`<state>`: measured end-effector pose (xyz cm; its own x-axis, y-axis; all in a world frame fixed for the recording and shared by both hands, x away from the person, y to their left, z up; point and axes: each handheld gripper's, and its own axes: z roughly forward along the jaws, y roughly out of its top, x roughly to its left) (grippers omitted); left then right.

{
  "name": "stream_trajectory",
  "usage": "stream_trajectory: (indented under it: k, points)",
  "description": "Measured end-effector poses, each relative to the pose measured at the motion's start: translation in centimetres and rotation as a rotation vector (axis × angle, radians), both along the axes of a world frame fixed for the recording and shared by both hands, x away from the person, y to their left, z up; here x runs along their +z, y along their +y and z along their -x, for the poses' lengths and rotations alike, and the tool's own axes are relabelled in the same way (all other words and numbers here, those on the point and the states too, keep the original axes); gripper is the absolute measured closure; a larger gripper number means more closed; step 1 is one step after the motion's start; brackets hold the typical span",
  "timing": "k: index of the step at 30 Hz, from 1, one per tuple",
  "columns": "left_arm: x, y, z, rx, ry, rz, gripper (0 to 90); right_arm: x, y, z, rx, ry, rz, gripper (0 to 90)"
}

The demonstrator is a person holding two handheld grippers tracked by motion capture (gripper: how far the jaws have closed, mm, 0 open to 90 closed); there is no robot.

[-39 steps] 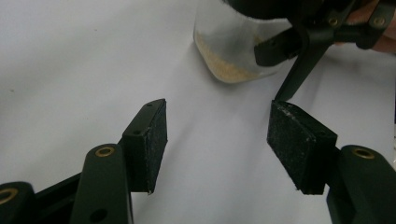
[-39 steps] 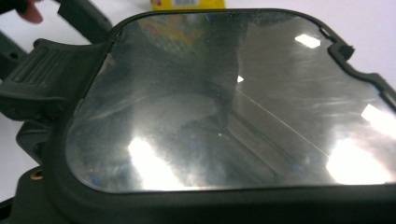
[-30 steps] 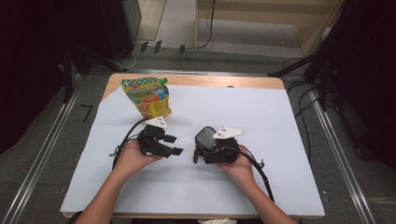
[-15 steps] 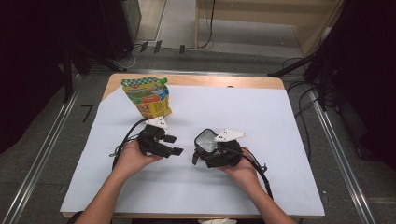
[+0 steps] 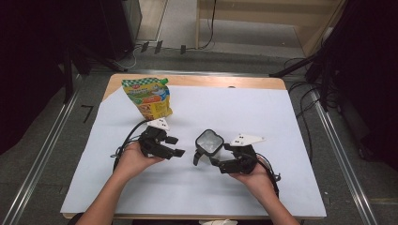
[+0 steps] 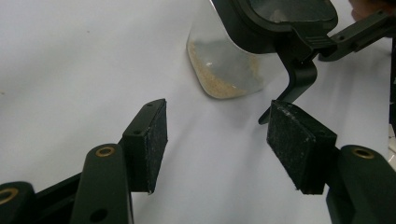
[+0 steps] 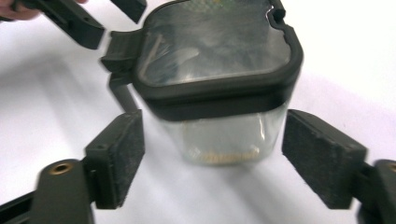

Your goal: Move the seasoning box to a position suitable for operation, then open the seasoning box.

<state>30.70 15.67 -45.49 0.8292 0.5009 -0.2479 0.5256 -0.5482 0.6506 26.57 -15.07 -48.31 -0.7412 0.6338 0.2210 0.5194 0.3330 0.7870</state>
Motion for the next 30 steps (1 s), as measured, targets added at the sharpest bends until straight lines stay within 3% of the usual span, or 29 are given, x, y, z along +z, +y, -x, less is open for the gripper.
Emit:
stream_trajectory:
  k: [6, 14, 17, 19, 24, 26, 27, 28, 30]
  points:
    - [0.0, -0.3, 0.1, -0.008, 0.001, 0.001, 39.3, 0.6, -1.3, 1.1, -0.009, 0.007, 0.006, 32.8]
    - [-0.1, -0.7, 0.2, -0.018, 0.006, 0.002, 41.0, 0.7, -1.6, 0.8, -0.004, 0.018, 0.006, 45.3]
    - [-0.1, -0.8, 0.2, -0.021, 0.021, 0.020, 48.7, 0.8, -1.8, 0.6, 0.010, 0.026, 0.006, 55.3]
    - [0.0, -1.0, 0.2, -0.028, 0.061, 0.031, 64.8, 0.7, -1.9, 0.4, 0.026, 0.035, 0.004, 58.7]
    - [0.0, -2.0, 0.4, -0.062, 0.071, 0.035, 87.3, 0.6, -2.2, 0.1, 0.026, 0.052, 0.007, 73.6]
    - [0.0, -2.6, 0.6, -0.073, 0.069, 0.029, 90.0, 0.7, -2.4, 0.1, 0.024, 0.050, 0.004, 81.9]
    - [0.0, -2.6, 0.6, -0.073, 0.069, 0.029, 90.0, 0.7, -2.4, 0.1, 0.024, 0.050, 0.004, 81.9]
    - [-0.1, -3.2, 0.6, -0.090, 0.069, 0.018, 90.0, 0.8, -2.5, 0.0, 0.016, 0.053, -0.001, 89.7]
    - [-0.3, -3.7, 0.7, -0.093, 0.071, 0.009, 90.0, 0.8, -2.5, -0.1, 0.012, 0.056, -0.007, 90.0]
